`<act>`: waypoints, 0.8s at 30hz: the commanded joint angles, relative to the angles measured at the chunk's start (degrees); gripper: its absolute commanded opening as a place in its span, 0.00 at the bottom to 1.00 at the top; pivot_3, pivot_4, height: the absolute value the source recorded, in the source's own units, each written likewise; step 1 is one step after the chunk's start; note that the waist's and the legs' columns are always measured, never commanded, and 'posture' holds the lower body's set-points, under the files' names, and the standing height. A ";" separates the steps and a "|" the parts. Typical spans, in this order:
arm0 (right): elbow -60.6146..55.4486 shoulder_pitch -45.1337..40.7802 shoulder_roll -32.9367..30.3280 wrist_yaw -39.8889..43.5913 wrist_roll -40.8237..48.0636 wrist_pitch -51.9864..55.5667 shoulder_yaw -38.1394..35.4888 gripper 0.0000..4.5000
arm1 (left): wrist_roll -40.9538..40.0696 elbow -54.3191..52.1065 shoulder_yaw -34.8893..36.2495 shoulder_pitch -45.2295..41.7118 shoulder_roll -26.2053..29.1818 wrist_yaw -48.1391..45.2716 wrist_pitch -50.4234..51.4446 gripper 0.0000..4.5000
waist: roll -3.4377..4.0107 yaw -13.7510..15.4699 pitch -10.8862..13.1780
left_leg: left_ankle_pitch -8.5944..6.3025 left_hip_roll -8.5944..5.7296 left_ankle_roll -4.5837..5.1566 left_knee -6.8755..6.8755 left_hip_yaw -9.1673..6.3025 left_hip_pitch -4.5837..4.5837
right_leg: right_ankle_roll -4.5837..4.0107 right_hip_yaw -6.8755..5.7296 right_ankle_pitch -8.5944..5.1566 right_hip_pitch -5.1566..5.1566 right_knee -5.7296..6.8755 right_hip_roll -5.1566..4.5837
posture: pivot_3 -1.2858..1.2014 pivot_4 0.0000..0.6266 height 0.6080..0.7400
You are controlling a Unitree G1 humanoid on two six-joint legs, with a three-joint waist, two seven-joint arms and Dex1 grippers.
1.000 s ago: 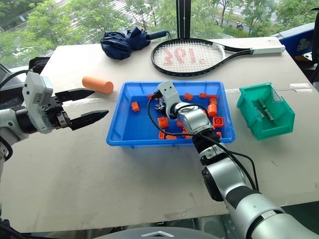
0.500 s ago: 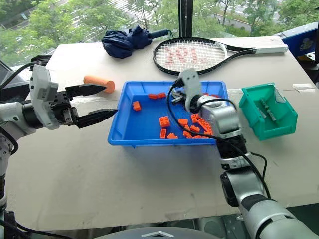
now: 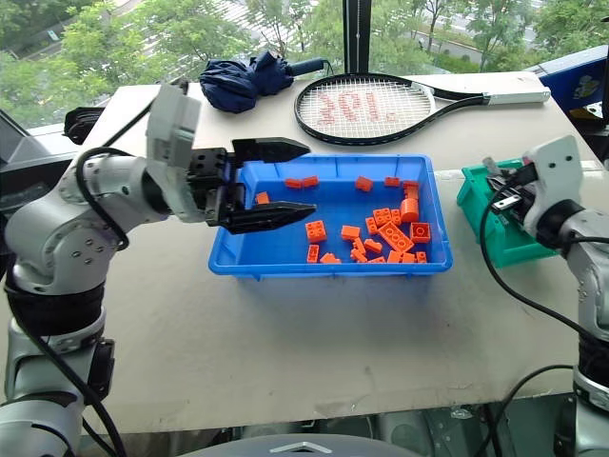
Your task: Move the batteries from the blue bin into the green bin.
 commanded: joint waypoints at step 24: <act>-6.91 33.15 1.61 26.17 17.03 -17.89 -13.18 0.99 | 3.06 -18.72 17.43 39.87 5.26 8.17 -1.12 1.00 | 0.01 0.76 0.00 | -0.19 0.28 0.26 0.08 -0.04 0.59 | -0.01 0.18 -0.01 0.87 -0.40 -0.27 | 0.52 0.24 1.00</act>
